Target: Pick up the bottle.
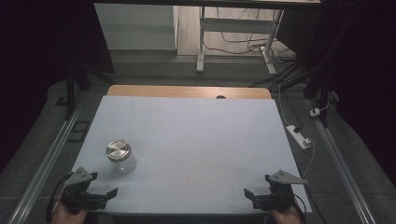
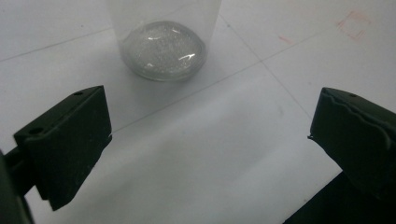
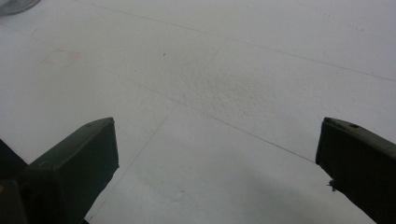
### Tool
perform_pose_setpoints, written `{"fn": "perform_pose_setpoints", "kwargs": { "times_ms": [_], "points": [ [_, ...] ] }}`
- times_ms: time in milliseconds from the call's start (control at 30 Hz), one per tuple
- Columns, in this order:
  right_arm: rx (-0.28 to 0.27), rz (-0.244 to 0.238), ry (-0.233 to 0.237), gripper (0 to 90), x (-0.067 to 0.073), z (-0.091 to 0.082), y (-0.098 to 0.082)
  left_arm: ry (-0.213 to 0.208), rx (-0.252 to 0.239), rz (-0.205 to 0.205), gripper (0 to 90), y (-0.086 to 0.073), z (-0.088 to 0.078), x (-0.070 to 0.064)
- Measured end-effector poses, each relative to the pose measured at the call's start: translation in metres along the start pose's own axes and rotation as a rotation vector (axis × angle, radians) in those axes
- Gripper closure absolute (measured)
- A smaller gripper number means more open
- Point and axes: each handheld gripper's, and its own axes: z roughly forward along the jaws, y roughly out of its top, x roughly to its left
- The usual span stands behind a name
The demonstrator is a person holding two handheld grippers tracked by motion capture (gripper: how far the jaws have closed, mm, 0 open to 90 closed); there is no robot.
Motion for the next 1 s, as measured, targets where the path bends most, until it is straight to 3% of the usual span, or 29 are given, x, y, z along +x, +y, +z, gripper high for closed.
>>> {"fn": "perform_pose_setpoints", "kwargs": {
  "times_ms": [233,500,600,867,1000],
  "points": [
    [0.001,-0.002,0.003,0.0,0.000,0.000,0.000,-0.004,-0.018,-0.005,0.0,0.004,0.000,0.003],
    [0.004,-0.003,0.004,0.0,0.000,0.000,0.000,-0.038,-0.041,0.050,0.0,0.009,0.009,0.005],
    [0.006,-0.006,0.005,0.0,0.000,0.001,0.000,-0.054,-0.040,0.048,0.0,0.010,0.011,0.007],
    [0.007,-0.007,0.007,0.0,0.000,0.001,0.000,-0.039,-0.077,0.038,1.4,0.013,0.017,0.014],
    [0.009,-0.009,0.006,0.0,0.001,0.001,0.000,-0.011,-0.075,0.037,1.3,0.015,0.022,0.018]
  ]
}}
